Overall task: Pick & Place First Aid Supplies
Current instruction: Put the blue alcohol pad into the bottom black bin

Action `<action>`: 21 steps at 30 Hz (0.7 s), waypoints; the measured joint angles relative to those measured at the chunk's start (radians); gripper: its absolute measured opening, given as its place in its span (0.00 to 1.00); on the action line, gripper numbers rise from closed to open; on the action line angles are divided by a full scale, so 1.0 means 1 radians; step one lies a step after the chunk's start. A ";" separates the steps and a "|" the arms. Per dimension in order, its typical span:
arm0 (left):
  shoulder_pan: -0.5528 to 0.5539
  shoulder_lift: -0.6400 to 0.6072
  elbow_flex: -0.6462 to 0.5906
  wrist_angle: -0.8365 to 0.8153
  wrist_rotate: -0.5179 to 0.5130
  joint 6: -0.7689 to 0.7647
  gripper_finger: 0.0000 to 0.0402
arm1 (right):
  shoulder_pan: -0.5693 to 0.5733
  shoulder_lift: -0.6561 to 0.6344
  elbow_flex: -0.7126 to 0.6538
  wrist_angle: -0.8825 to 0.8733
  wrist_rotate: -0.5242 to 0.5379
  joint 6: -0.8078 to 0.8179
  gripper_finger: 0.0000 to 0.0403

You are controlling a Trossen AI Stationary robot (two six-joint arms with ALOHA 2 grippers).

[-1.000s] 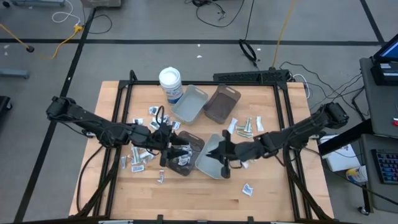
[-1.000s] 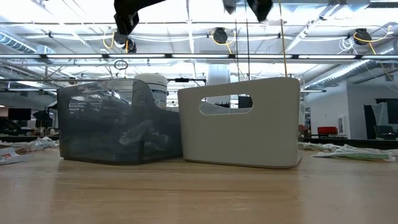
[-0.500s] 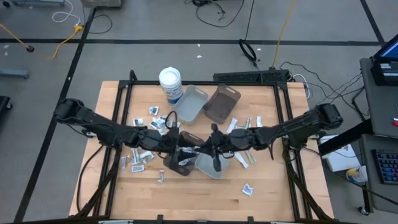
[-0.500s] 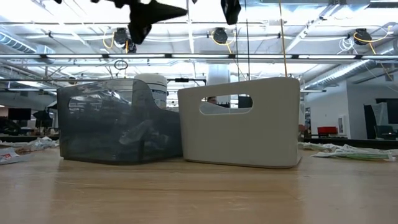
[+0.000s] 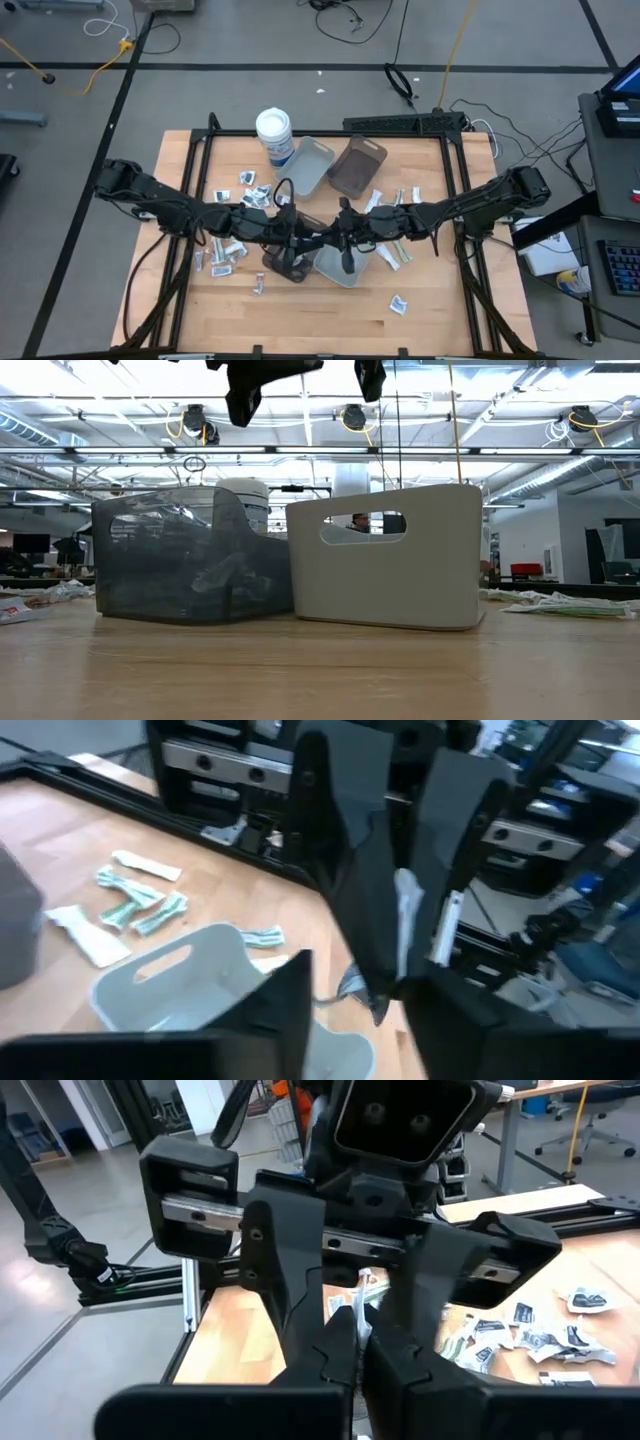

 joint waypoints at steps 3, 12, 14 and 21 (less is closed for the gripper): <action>0.002 0.000 0.000 0.004 0.049 0.000 0.16 | 0.000 0.000 0.000 0.002 0.000 0.000 0.00; 0.019 0.000 0.000 -0.039 0.118 -0.204 0.01 | 0.000 0.001 0.000 -0.024 0.002 0.000 0.13; 0.029 -0.001 0.000 -0.095 0.127 -0.306 0.01 | 0.000 -0.007 0.000 -0.039 0.000 -0.003 0.19; 0.034 0.000 0.023 -0.416 0.173 -0.572 0.00 | 0.001 -0.062 0.000 -0.038 -0.001 -0.020 0.34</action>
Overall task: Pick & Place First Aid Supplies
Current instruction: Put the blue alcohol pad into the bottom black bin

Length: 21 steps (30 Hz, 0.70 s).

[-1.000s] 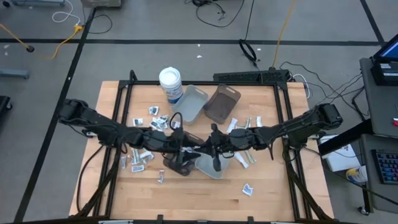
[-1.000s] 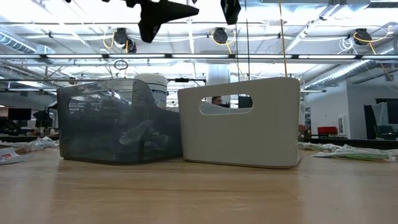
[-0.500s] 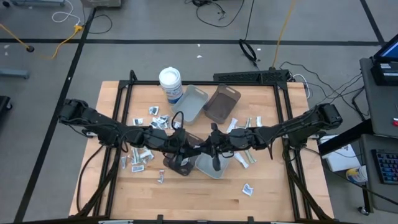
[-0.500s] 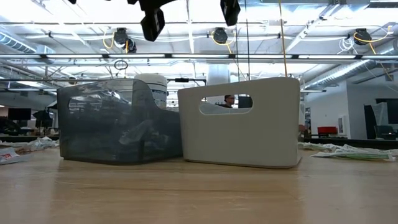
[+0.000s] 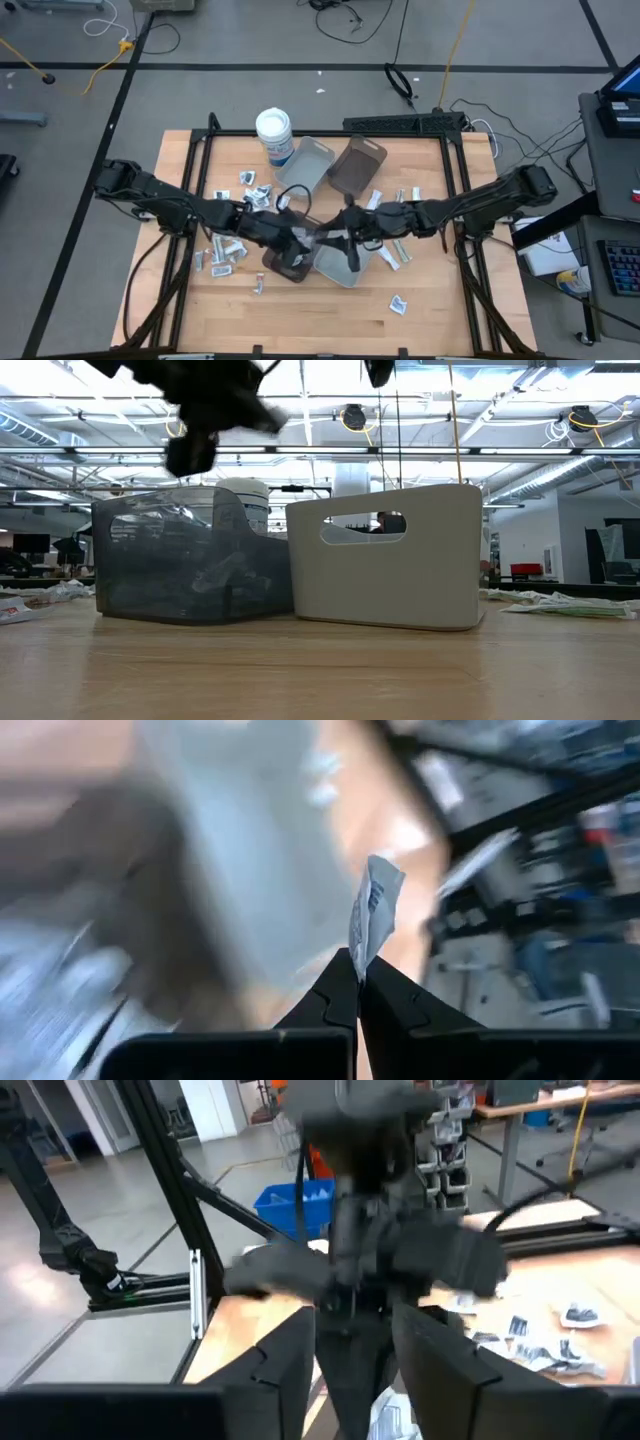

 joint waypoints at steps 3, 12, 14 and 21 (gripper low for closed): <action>0.001 0.000 0.010 -0.129 -0.001 -0.077 0.00 | 0.000 -0.028 0.000 -0.003 0.000 -0.039 0.36; 0.007 0.000 0.011 -0.277 -0.010 -0.247 0.01 | 0.000 -0.089 0.000 -0.006 0.001 -0.140 0.37; 0.013 0.000 0.011 -0.276 -0.008 -0.248 0.02 | 0.000 -0.094 0.000 -0.008 0.001 -0.140 0.37; 0.017 0.000 0.011 -0.262 -0.005 -0.215 0.22 | 0.002 -0.094 0.000 -0.047 0.001 -0.138 0.37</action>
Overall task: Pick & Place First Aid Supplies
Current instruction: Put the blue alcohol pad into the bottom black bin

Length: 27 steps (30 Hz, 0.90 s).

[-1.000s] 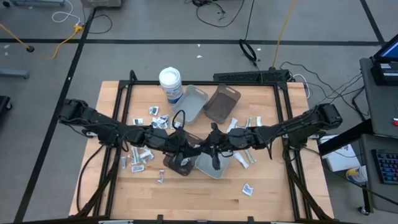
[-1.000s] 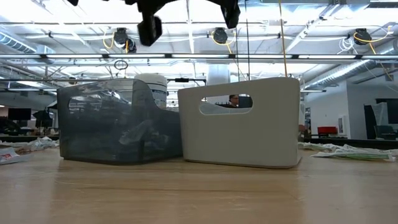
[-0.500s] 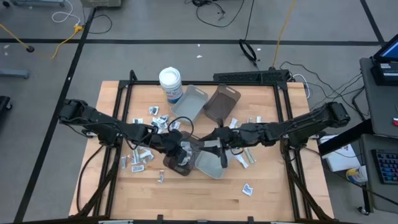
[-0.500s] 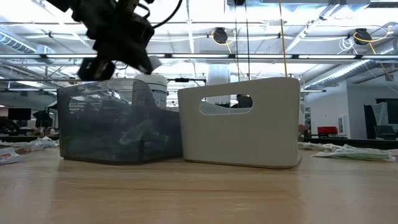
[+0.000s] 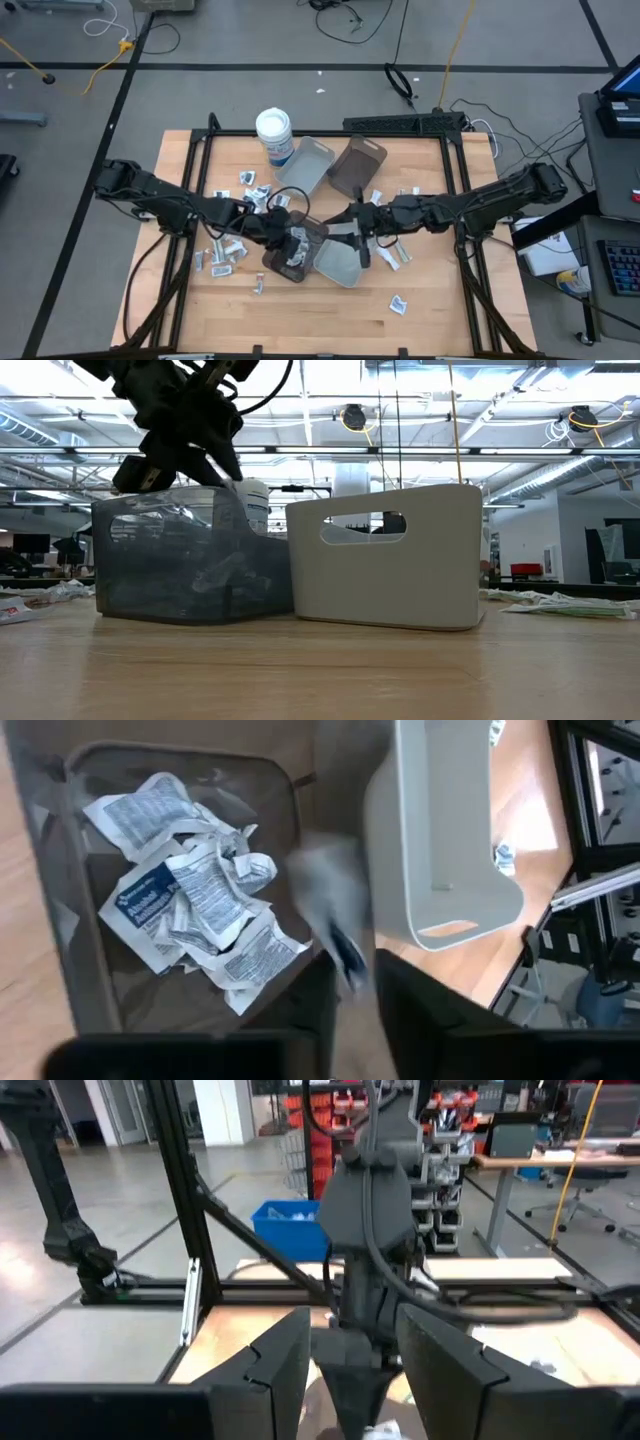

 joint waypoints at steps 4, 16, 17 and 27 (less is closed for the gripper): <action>0.001 0.000 0.000 0.020 0.000 0.022 0.38 | 0.000 0.001 0.000 -0.031 0.000 0.002 0.37; 0.039 -0.003 0.000 0.042 0.064 0.125 0.56 | 0.041 -0.008 0.000 -0.185 0.003 0.211 0.37; 0.041 -0.003 0.000 0.043 0.079 0.138 0.56 | 0.048 -0.010 0.000 -0.217 0.005 0.251 0.37; 0.042 -0.003 0.000 0.042 0.158 0.202 0.49 | 0.107 -0.009 0.001 -0.639 -0.056 0.761 0.57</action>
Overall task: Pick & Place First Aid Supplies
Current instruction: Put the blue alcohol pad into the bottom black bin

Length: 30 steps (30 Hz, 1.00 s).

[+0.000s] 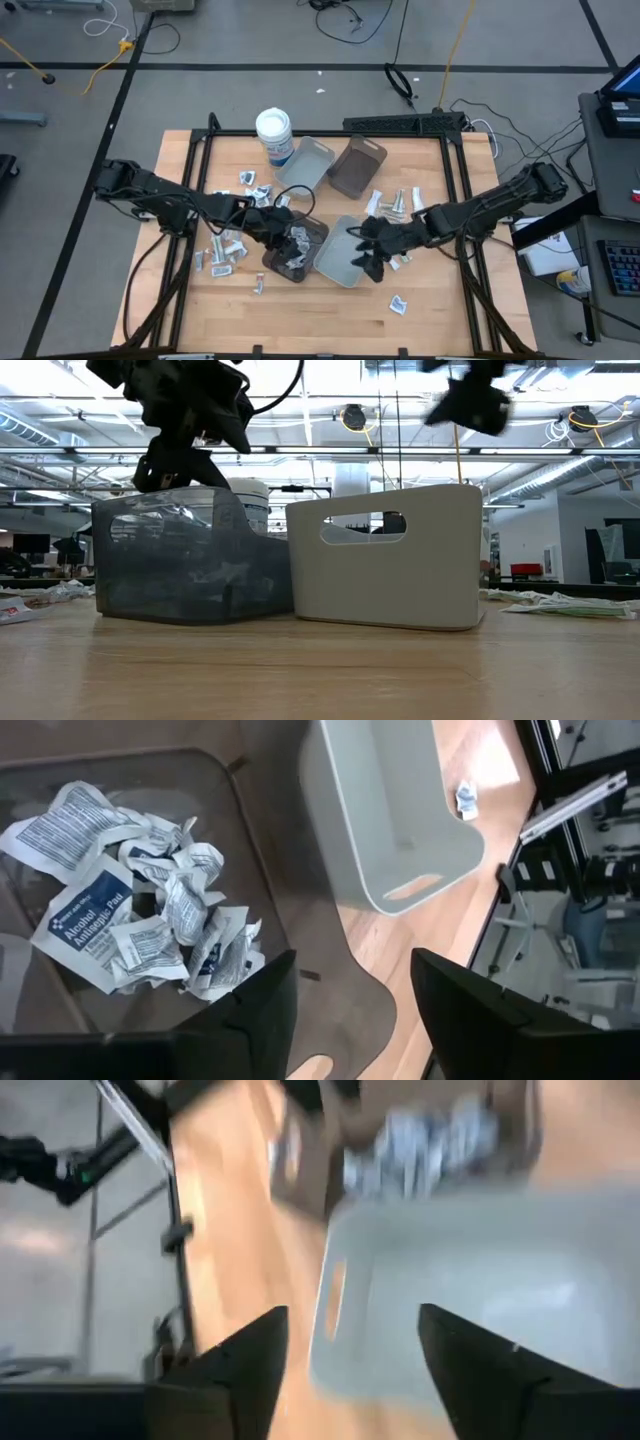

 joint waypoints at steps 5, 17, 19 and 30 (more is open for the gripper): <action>0.000 0.000 0.000 0.000 0.018 0.041 0.46 | 0.047 0.000 0.000 -0.097 -0.086 0.256 0.67; 0.000 0.000 0.000 0.000 0.046 0.063 0.44 | 0.197 0.000 0.000 -0.240 -0.205 0.735 0.68; 0.000 0.000 0.000 0.000 0.053 0.063 0.44 | 0.218 0.000 0.000 -0.241 -0.225 0.795 0.68; 0.000 0.000 0.000 0.000 0.055 0.090 0.44 | 0.317 0.141 -0.001 -0.347 -0.172 0.873 0.68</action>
